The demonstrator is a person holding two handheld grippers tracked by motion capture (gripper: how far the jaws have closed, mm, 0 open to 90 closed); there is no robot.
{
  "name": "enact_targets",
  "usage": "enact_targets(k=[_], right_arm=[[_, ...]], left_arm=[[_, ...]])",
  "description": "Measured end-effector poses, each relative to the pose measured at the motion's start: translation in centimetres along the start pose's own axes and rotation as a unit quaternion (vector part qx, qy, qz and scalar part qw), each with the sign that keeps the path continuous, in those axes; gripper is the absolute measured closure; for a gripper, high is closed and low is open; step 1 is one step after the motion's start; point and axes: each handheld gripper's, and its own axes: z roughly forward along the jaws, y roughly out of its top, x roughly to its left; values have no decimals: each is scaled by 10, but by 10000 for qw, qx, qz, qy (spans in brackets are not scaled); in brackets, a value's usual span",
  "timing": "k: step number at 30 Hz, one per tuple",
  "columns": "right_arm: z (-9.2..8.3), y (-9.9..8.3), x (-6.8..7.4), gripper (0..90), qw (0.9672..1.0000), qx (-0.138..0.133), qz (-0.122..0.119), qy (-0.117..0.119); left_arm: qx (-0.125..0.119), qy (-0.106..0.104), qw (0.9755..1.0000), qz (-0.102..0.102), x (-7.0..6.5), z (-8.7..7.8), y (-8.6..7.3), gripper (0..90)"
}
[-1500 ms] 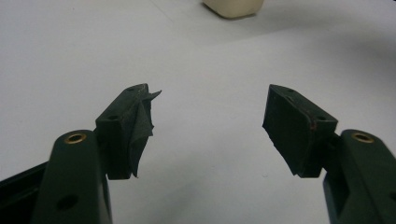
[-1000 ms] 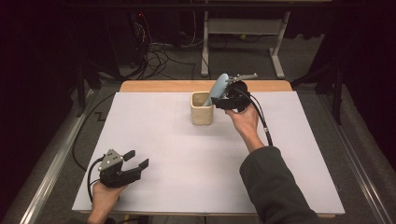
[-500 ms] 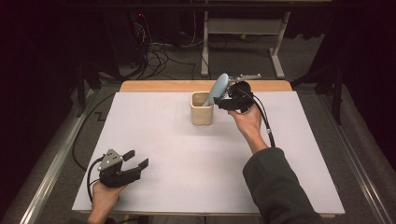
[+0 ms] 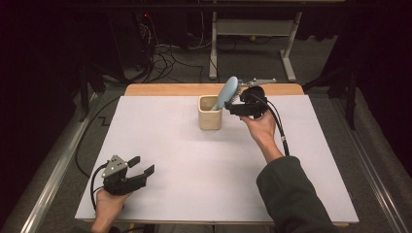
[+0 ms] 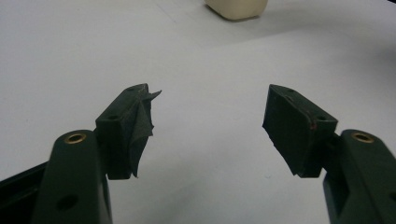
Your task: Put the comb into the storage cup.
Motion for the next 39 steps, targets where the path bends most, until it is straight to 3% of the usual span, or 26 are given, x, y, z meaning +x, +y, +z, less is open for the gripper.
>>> enact_targets(k=[39], right_arm=[[-33, -11, -7, 323, 9995, -290, -113, -98]], left_arm=[[13, 21, 10000, -4, 0, 0, 0, 332]])
